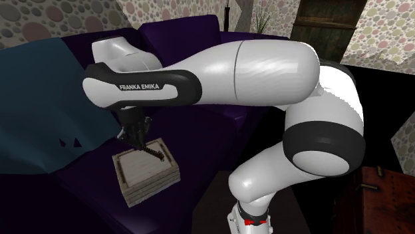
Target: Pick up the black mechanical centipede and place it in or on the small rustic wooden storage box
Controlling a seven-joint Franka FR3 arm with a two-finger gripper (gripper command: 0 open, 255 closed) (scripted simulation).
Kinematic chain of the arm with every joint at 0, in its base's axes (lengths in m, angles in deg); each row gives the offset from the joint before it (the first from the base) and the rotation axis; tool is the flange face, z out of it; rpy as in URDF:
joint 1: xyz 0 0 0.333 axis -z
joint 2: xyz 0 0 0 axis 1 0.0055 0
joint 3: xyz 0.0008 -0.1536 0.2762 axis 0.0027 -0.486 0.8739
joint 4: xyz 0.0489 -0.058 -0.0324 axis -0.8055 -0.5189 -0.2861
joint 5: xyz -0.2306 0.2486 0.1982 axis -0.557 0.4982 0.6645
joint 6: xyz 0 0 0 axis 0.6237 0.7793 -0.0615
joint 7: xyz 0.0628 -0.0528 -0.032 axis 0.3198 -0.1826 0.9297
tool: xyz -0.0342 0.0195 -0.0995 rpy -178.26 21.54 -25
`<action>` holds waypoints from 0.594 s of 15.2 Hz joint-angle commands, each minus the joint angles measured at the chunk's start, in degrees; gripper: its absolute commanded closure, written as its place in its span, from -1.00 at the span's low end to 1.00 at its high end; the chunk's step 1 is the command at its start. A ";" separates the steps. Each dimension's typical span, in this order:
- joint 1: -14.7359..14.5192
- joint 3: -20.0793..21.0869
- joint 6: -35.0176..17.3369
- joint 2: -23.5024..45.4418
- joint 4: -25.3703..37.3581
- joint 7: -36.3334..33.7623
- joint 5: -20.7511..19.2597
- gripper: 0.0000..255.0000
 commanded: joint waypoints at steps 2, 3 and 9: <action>-0.19 0.53 -2.31 -0.08 -2.34 0.17 0.41 1.00; -0.23 0.71 -3.07 -0.04 -3.05 0.22 0.52 1.00; -0.42 1.98 -7.90 0.54 -7.27 0.50 1.19 1.00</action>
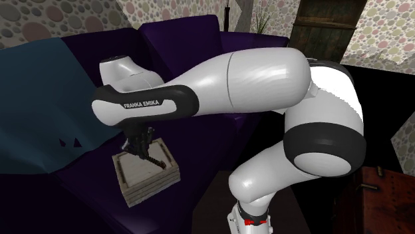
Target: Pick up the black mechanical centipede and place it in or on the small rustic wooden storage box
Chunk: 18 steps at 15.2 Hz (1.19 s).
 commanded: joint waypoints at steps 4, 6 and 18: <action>-0.04 0.31 -1.05 0.15 -0.86 0.02 0.15 1.00; -0.04 0.31 -1.05 0.15 -0.86 0.02 0.15 1.00; 0.50 -1.53 6.12 -0.09 5.98 -0.35 -1.11 -1.00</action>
